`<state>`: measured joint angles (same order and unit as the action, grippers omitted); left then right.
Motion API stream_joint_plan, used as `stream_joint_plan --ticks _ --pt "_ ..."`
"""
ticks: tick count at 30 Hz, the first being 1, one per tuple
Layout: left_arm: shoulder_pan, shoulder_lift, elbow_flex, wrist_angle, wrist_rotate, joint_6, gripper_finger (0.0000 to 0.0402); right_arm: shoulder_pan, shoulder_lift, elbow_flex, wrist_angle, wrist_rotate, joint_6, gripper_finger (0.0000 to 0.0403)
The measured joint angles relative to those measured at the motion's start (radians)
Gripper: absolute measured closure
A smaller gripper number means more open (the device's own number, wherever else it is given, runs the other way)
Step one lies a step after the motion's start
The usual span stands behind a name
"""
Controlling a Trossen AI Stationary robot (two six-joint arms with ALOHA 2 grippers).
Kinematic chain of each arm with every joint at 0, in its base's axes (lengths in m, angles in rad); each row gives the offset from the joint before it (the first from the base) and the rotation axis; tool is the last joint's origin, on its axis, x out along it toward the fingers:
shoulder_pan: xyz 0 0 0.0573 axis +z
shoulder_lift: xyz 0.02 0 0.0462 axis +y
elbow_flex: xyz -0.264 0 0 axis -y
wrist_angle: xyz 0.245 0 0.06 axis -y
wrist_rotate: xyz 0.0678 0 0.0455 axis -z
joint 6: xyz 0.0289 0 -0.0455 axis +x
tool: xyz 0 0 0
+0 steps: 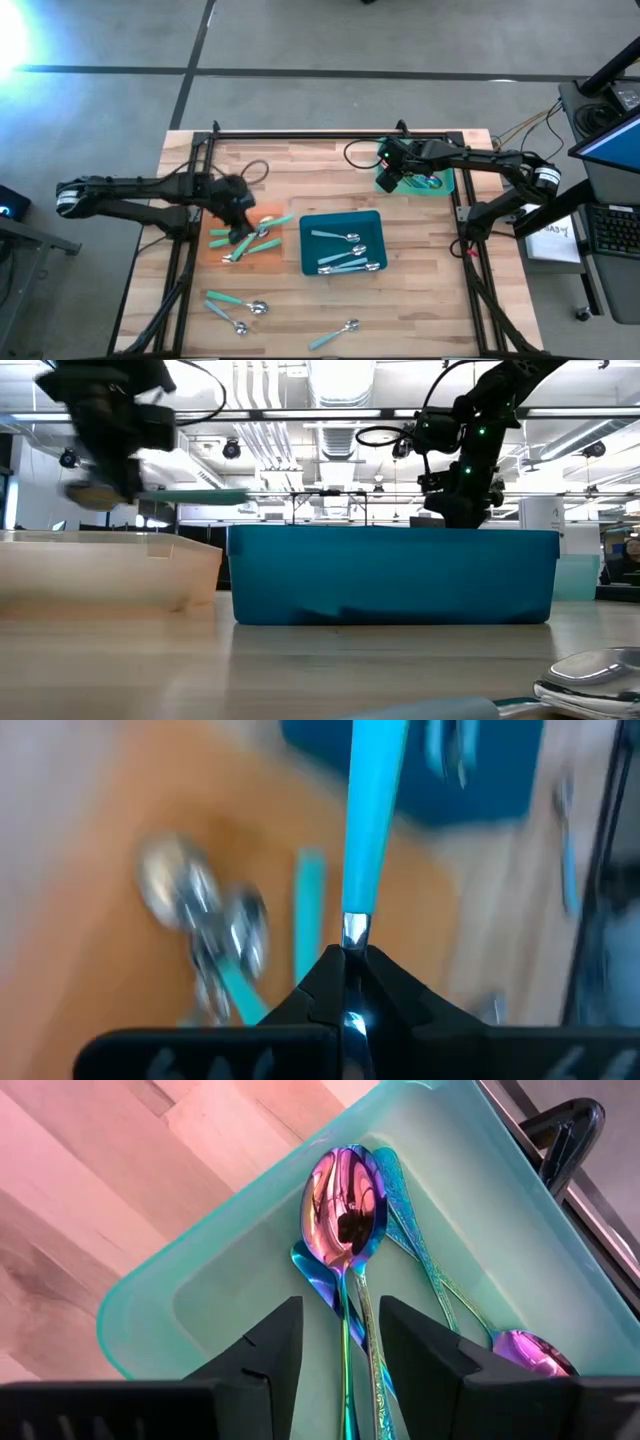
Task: Sort silverware by color (type)
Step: Put the light green spoon into the orange bin, then put the light blue spoon into the blue bin
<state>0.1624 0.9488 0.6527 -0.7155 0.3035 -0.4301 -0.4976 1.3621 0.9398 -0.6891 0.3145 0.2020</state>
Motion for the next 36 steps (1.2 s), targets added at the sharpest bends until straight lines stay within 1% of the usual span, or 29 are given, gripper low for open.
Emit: stream_joint_plan --ticks 4,7,9,13,17,22,27,32,36 --pt "-0.094 -0.038 0.005 -0.171 -0.012 -0.053 0.0398 0.000 0.000 0.000 0.000 0.000 0.008 0.0277" --pt "-0.128 -0.046 0.005 -0.250 -0.088 -0.096 0.0395 0.000 0.000 0.000 0.001 0.000 0.010 0.0277" --pt "-0.131 -0.043 0.005 -0.274 -0.128 -0.106 0.0392 0.000 0.000 0.000 0.006 0.000 0.010 0.0277" --pt "-0.130 -0.029 0.005 -0.273 -0.118 -0.114 0.0384 0.000 0.000 0.000 0.010 0.000 0.010 0.0277" --pt "-0.130 -0.016 0.005 -0.285 -0.049 -0.113 0.0371 0.000 0.000 0.000 0.011 -0.002 0.009 0.0277" --pt "-0.131 -0.006 0.005 -0.272 -0.045 -0.110 0.0351 0.000 0.000 0.000 0.011 -0.003 0.008 0.0277" --pt "-0.130 0.005 0.005 -0.262 -0.043 -0.071 0.0327 0.000 0.000 0.000 0.011 -0.003 0.005 0.0277" --pt "-0.131 0.013 0.005 -0.143 -0.010 -0.051 0.0307 0.002 0.000 0.008 0.001 -0.008 0.006 0.0277" --pt "-0.145 0.014 0.005 -0.096 0.055 -0.059 0.0297 0.018 -0.002 0.056 -0.068 -0.008 0.008 0.0277"
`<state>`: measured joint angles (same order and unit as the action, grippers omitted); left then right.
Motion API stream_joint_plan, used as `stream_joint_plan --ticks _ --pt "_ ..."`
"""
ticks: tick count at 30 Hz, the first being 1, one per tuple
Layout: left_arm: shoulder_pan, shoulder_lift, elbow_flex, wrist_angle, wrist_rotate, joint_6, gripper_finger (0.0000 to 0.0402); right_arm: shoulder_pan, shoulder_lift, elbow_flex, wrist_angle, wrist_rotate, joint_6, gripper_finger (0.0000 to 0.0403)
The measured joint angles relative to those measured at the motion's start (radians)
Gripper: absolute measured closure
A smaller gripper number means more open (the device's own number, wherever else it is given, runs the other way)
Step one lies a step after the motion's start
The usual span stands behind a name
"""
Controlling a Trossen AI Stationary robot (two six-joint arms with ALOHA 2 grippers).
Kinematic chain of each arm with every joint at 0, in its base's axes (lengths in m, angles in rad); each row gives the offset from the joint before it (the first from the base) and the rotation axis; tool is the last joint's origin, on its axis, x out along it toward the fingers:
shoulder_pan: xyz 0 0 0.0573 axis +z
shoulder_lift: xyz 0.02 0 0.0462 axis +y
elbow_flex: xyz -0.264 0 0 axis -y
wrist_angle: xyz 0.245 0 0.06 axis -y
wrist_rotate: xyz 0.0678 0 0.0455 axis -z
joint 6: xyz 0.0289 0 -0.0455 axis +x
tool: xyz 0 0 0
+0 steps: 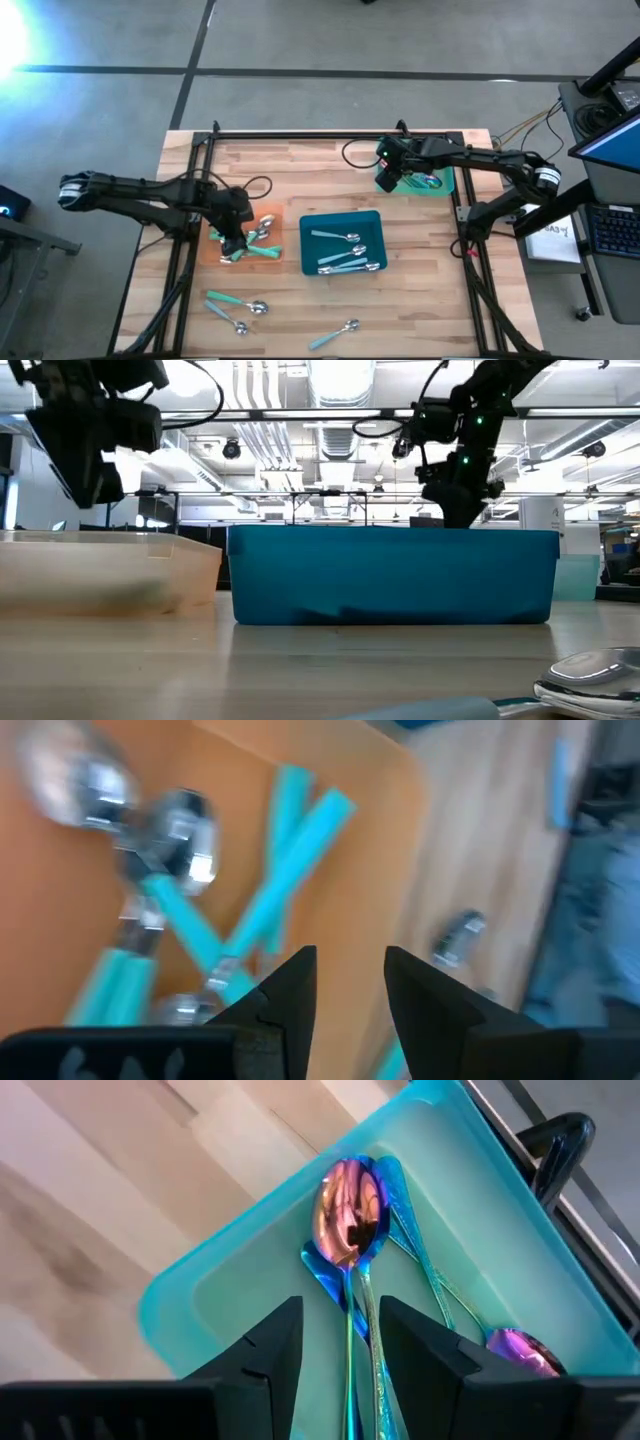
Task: Sort silverware by color (type)
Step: Put the light blue spoon into the blue bin
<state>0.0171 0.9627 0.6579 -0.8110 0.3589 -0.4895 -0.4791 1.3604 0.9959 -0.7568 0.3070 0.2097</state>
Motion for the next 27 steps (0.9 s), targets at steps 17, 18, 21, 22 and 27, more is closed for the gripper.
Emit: stream_joint_plan --ticks 17,18,21,22,27 --pt "-0.528 0.036 0.000 0.206 -0.189 -0.318 0.0302 0.163 -0.012 0.129 -0.025 0.000 0.022 0.0277" --pt "-0.572 0.048 0.000 0.206 -0.212 -0.340 0.0302 0.172 -0.012 0.128 -0.025 0.000 0.033 0.0277" --pt "-0.701 0.093 0.000 0.217 -0.301 -0.411 0.0302 0.202 -0.011 0.127 -0.032 -0.001 0.072 0.0277" --pt "-0.742 0.111 0.000 0.231 -0.327 -0.440 0.0302 0.214 -0.011 0.127 -0.036 -0.001 0.087 0.0277" --pt "-0.923 0.225 0.034 0.279 -0.402 -0.516 0.0302 0.281 -0.011 0.126 -0.057 -0.001 0.156 0.0277"
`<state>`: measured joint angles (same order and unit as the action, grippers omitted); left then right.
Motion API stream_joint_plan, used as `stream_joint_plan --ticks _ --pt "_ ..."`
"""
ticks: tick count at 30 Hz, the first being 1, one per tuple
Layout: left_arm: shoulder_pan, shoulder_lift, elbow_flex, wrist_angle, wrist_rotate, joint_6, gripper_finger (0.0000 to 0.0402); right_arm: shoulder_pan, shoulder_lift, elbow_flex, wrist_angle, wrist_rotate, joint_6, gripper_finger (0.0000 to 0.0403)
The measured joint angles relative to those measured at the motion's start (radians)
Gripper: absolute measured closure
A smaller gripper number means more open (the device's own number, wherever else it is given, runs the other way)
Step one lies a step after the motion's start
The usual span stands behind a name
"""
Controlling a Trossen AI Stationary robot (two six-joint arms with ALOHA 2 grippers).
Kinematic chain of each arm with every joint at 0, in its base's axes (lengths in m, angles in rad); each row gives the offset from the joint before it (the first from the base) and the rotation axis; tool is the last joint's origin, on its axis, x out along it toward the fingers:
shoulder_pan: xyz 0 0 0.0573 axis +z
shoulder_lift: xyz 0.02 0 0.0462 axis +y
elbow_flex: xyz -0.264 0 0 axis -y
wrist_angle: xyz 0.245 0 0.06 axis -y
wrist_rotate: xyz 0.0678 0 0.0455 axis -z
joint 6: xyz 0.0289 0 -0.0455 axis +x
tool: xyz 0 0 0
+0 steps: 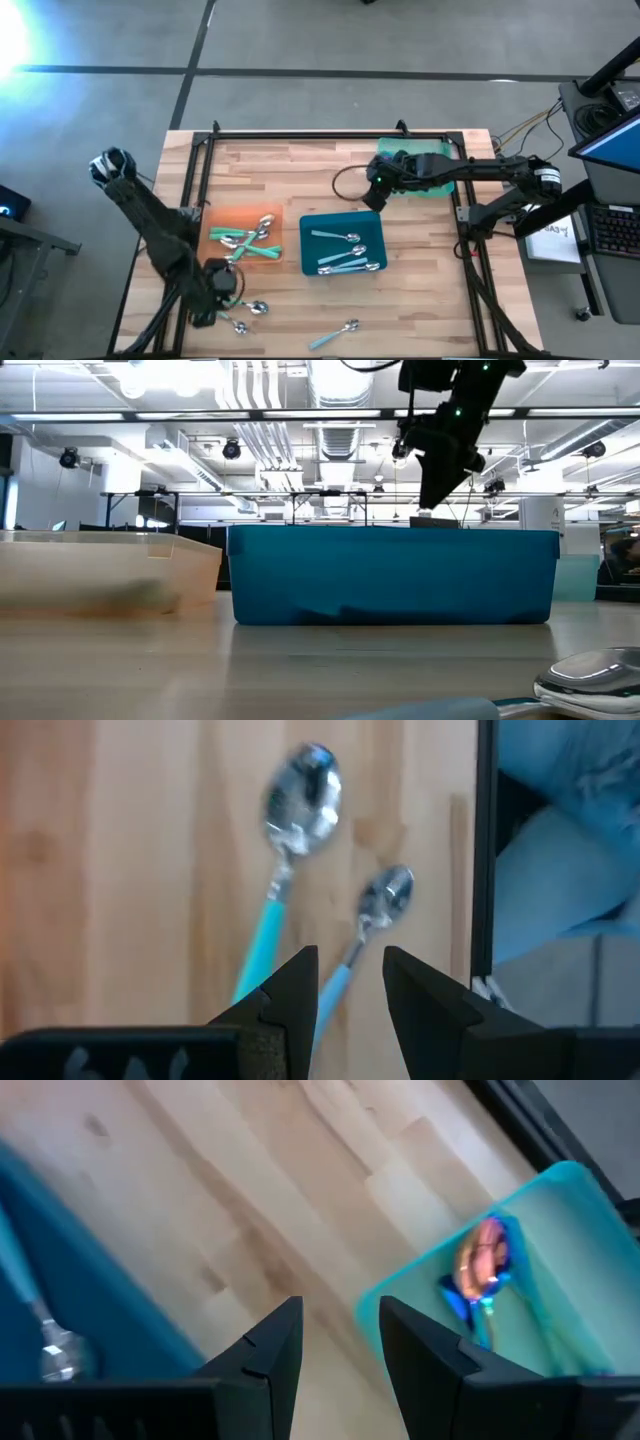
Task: Sort silverware by color (type)
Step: Put the light blue spoon into the blue bin
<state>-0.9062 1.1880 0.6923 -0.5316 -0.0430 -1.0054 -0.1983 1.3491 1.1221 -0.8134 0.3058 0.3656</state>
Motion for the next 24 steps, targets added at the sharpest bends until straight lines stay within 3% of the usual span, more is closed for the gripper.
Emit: stream_joint_plan --ticks 5,13,24 --pt "-0.110 0.146 0.100 -0.037 -0.030 0.003 0.0302 0.065 0.000 0.000 0.001 0.000 0.055 0.0277" --pt "-0.134 0.348 0.196 -0.141 -0.045 0.009 0.0302 0.129 0.000 -0.001 0.003 0.000 0.138 0.0277" --pt "-0.186 0.438 0.197 -0.121 -0.045 0.031 0.0302 0.142 0.000 -0.001 0.012 0.001 0.223 0.0277"
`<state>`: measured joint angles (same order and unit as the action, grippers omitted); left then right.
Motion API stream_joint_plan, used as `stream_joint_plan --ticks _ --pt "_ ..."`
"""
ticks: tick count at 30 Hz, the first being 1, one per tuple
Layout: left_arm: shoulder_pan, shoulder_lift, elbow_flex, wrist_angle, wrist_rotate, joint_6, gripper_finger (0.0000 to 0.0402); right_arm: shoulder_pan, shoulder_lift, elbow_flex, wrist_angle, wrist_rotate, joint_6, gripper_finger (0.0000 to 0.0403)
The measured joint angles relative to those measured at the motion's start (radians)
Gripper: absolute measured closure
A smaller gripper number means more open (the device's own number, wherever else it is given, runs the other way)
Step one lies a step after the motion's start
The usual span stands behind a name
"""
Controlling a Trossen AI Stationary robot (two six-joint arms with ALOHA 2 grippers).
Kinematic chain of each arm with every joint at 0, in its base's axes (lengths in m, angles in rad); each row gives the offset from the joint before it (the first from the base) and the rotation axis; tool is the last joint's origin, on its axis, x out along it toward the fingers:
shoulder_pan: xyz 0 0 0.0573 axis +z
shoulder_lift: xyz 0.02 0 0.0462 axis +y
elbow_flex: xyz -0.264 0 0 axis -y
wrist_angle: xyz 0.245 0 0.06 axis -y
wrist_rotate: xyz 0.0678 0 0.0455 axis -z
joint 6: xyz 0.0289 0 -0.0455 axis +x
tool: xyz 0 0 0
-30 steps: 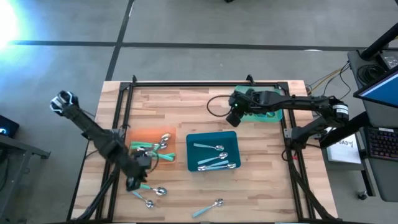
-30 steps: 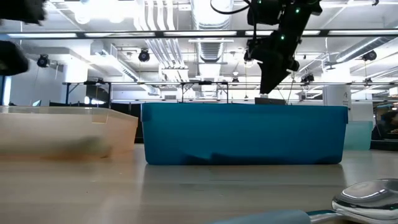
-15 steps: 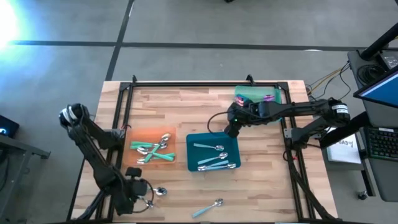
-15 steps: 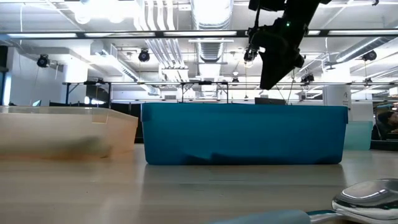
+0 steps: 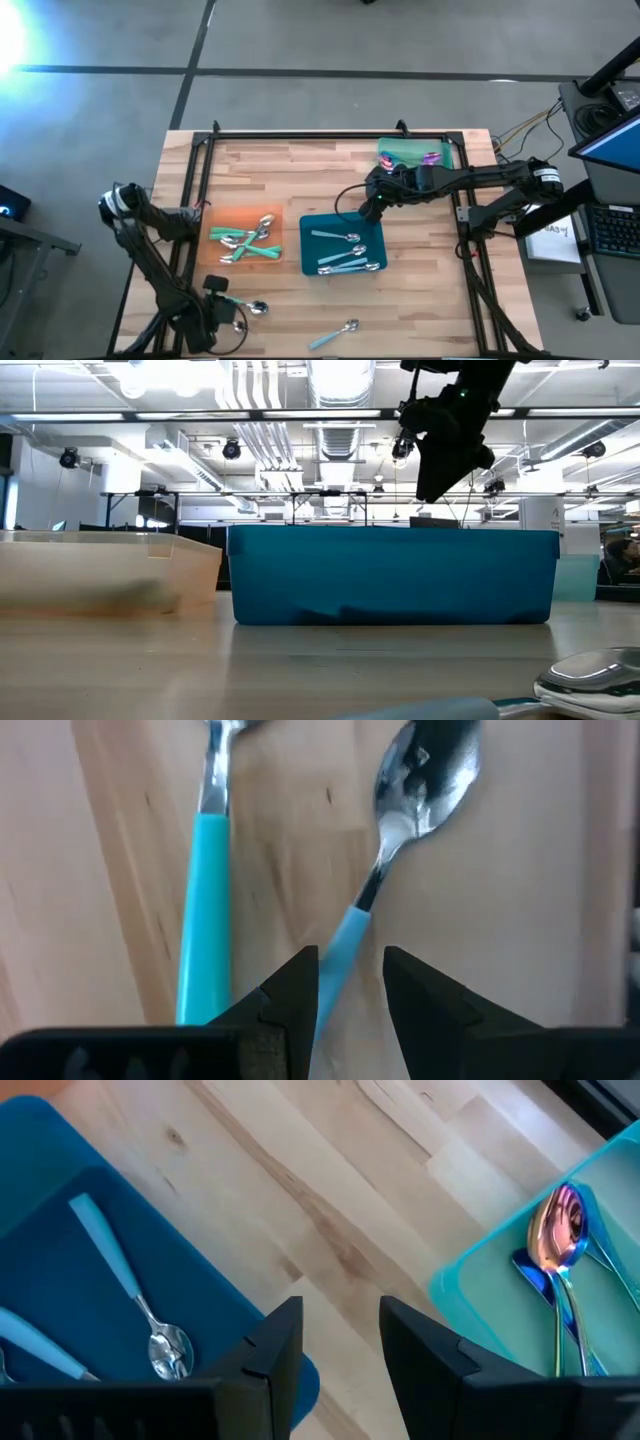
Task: Sort silverware by color (type)
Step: Put the light blue spoon into the blue bin
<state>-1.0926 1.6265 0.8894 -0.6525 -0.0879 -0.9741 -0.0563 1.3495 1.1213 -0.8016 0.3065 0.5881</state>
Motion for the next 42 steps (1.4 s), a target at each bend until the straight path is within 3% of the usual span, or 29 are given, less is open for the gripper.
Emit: stream_joint_plan --ticks 9,15,19,27,30,35,42 --pt "-0.006 0.097 0.006 -0.004 -0.001 -0.043 0.0308 0.000 0.000 0.000 0.005 0.000 0.007 0.0277" --pt "-0.006 0.101 0.023 0.001 -0.005 -0.167 0.0377 0.000 0.000 0.000 0.006 0.000 0.005 0.0277" --pt "-0.006 0.106 0.056 -0.004 -0.021 -0.220 0.0382 0.000 0.000 0.000 0.007 0.000 -0.002 0.0277" --pt "0.014 0.102 0.185 0.038 -0.176 -0.188 0.0388 0.000 0.000 0.000 0.007 -0.002 -0.050 0.0277" --pt "0.022 0.084 0.223 0.025 -0.325 -0.187 0.0388 0.000 0.000 0.000 0.009 -0.015 -0.079 0.0277" --pt "0.044 0.050 0.234 0.002 -0.681 -0.185 0.0388 0.011 0.000 -0.018 0.130 -0.046 -0.194 0.0277" --pt "0.125 0.022 0.226 -0.058 -1.173 -0.188 0.0388 0.053 0.004 -0.103 0.523 -0.358 -0.381 0.0277"
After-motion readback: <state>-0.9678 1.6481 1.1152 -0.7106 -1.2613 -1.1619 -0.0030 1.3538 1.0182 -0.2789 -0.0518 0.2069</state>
